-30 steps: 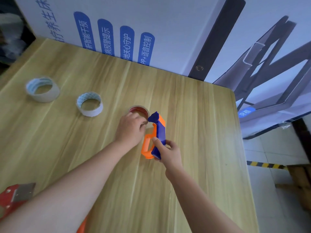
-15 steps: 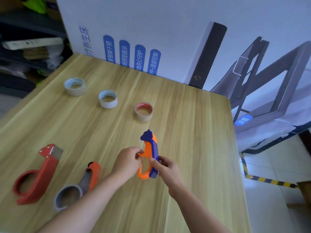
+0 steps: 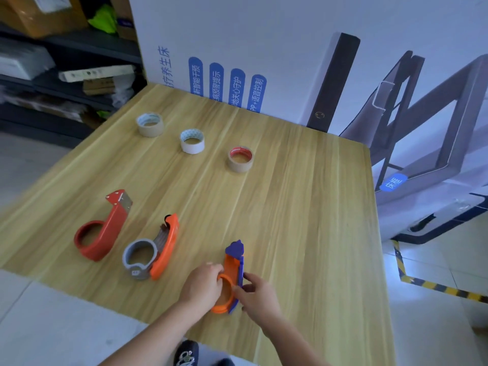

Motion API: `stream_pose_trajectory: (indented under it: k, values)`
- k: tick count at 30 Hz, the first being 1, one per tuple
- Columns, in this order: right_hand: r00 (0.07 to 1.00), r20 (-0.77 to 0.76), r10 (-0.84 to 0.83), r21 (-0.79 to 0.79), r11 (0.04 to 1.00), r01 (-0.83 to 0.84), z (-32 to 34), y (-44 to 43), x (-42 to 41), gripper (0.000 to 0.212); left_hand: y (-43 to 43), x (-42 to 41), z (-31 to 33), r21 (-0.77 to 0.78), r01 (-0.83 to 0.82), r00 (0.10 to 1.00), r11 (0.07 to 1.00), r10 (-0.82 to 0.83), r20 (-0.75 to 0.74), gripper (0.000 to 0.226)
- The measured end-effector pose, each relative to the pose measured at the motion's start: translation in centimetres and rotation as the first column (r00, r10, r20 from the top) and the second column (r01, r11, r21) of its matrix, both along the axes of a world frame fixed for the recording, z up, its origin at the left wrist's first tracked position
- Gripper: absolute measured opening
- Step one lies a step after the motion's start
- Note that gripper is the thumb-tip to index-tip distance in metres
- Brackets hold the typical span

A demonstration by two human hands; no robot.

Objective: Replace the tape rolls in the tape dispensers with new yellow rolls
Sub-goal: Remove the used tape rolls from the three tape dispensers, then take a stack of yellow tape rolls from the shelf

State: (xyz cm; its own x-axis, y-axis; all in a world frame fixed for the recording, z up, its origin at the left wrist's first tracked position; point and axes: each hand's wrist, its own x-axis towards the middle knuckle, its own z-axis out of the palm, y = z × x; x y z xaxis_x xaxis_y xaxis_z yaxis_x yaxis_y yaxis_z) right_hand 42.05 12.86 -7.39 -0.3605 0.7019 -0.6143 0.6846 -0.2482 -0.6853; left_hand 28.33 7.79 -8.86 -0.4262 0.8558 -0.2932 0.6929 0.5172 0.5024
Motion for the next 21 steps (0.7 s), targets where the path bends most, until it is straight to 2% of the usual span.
stream_pose_trajectory:
  k: [3, 6, 8, 10, 13, 15, 18, 21]
  values:
    - [0.998, 0.043, 0.043, 0.065, 0.997, -0.045, 0.1, -0.1, -0.2, 0.043, -0.2, -0.1, -0.1, 0.003, 0.009, 1.000, 1.000, -0.009, 0.002, 0.027]
    - [0.989, 0.117, 0.094, 0.112, 0.988, -0.108, 0.3, 0.0, -0.3, 0.050, -0.3, -0.6, 0.1, -0.016, 0.033, 0.999, 0.999, -0.033, 0.008, 0.028]
    - [0.974, 0.186, 0.129, 0.170, 0.972, -0.162, 0.6, 0.3, -0.5, 0.056, -0.4, -1.4, 0.6, -0.023, 0.047, 0.999, 0.999, -0.048, -0.024, 0.033]
    - [0.960, 0.239, 0.143, 0.265, 0.942, -0.206, 1.3, 0.7, -1.2, 0.054, -0.6, -2.6, 1.5, -0.016, 0.056, 0.994, 0.998, -0.057, -0.089, 0.033]
    - [0.934, 0.319, 0.162, 0.430, 0.854, -0.295, 3.1, 1.2, -3.2, 0.042, -1.3, -5.2, 3.6, -0.014, 0.052, 0.976, 0.999, -0.053, -0.209, 0.025]
    - [0.903, 0.383, 0.193, 0.509, 0.771, -0.381, 4.5, 1.4, -5.3, 0.046, -2.1, -7.3, 5.2, -0.033, 0.018, 0.961, 0.999, -0.026, -0.275, 0.019]
    - [0.863, 0.401, 0.307, 0.527, 0.694, -0.491, 6.4, 1.1, -9.2, 0.057, -4.0, -10.5, 7.6, -0.060, -0.064, 0.933, 0.996, 0.038, -0.358, 0.014]
    - [0.822, 0.375, 0.430, 0.549, 0.611, -0.570, 8.3, 0.2, -13.3, 0.053, -6.5, -14.1, 9.8, -0.040, -0.127, 0.884, 0.991, 0.095, -0.458, 0.017]
